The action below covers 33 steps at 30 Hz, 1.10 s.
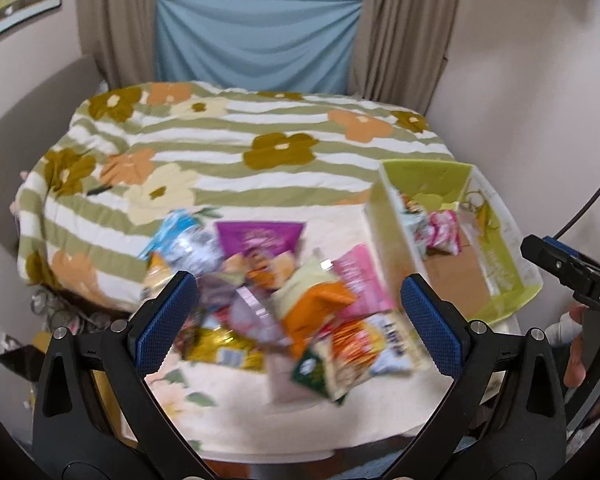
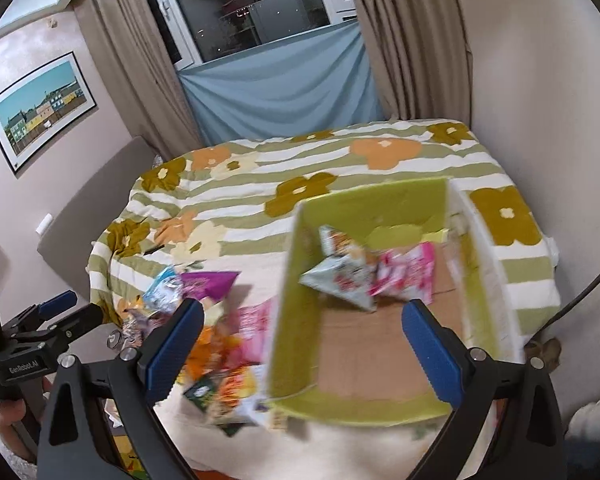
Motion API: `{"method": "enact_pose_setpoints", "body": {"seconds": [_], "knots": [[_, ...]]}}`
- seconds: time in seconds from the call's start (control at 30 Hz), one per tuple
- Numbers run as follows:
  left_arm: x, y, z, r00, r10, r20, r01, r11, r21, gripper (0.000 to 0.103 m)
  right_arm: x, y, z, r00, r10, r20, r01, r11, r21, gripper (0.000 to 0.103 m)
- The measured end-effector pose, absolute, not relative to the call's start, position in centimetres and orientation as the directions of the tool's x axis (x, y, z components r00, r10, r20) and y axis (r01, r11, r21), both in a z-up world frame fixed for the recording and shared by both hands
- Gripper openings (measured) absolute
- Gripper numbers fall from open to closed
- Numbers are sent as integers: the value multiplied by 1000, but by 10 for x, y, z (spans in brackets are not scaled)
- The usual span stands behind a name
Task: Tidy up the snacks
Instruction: 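Withdraw both tools from the box back toward the snack pile, then grasp the dark purple bag with the left tool while the right tool grasps the orange chip bag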
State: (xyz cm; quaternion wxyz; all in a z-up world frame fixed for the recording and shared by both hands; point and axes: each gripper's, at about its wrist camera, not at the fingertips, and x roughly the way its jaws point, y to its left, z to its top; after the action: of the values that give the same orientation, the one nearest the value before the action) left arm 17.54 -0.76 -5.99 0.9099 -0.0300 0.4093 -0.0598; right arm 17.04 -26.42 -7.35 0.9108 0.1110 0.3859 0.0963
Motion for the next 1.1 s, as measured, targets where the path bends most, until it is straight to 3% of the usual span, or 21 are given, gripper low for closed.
{"method": "enact_pose_setpoints", "body": {"seconds": [0.27,0.57,0.93,1.1], "knots": [[175,61,-92,590,-207,-780,103,978,-182,101,151,-202,-103,655,242,-716,-17,952,306,99],[206,82,-149,481,-340,-808,155,940,-303,101,145,-146,-143,637,210,-742,23,956,291,99],[248,77,-204,424,-418,-803,22,892,-452,101,174,-114,-183,580,226,-782,-107,974,201,99],[264,65,-224,397,-388,-832,-42,898,-439,95,193,-114,-194,549,246,-799,-147,969,197,99]]}}
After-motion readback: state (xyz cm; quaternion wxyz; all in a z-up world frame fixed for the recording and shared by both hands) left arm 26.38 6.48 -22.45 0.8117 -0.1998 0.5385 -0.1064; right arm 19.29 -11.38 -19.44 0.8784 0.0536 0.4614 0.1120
